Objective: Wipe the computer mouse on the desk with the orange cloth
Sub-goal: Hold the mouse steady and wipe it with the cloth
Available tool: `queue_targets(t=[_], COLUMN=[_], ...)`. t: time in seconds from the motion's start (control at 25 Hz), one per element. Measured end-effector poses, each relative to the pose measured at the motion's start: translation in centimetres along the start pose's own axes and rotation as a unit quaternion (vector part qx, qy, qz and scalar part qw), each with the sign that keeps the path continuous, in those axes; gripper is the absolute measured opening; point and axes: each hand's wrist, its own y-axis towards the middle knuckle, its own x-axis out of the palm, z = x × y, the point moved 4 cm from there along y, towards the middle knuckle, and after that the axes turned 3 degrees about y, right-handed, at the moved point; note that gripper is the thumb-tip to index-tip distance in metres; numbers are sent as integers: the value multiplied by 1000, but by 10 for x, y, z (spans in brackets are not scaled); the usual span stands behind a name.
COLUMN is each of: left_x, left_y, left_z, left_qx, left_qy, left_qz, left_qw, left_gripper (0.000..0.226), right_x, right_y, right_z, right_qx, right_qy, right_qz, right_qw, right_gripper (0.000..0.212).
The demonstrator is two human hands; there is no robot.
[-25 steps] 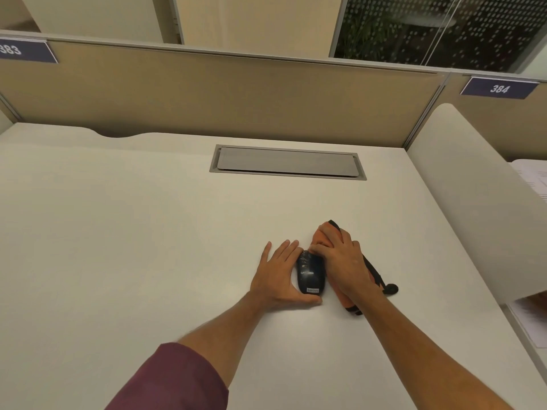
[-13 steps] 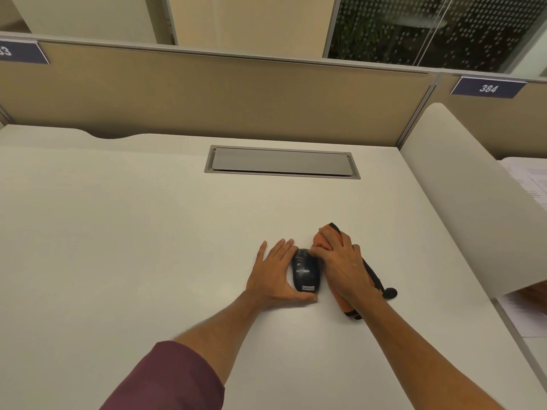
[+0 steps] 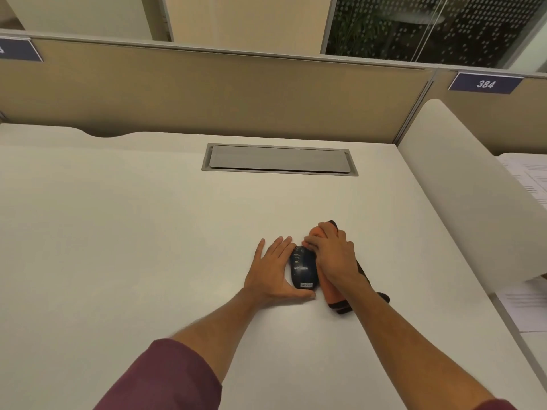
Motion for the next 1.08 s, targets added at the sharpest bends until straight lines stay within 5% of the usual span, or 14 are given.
queue_targets(t=[0.12,0.24,0.68,0.88,1.08], left_x=[1,2,0,-1,-2], left_y=[0,0,-2,-1,-3], left_z=[0,-1,2,3,4], left_qx=[1,2,-9,-9,-14], left_qy=[0,-2,-1,2,-3], left_qz=[0,8,-8,-12,1], left_qw=[1000,1000,1000,1000,1000], left_gripper=[123,123,122,122,121], right_x=[-3,-9,-21,-18,-4], right_y=[4,-3,-81,-56,-63], right_z=[-5,-6,30,22,17], right_qx=[10,-15,-300,-234,-291], right_qy=[-61,-9,-5,50,16], right_qz=[2,33,37,81,93], right_qw=[998,999,953,968,952], right_gripper=[25,27,33,35,33])
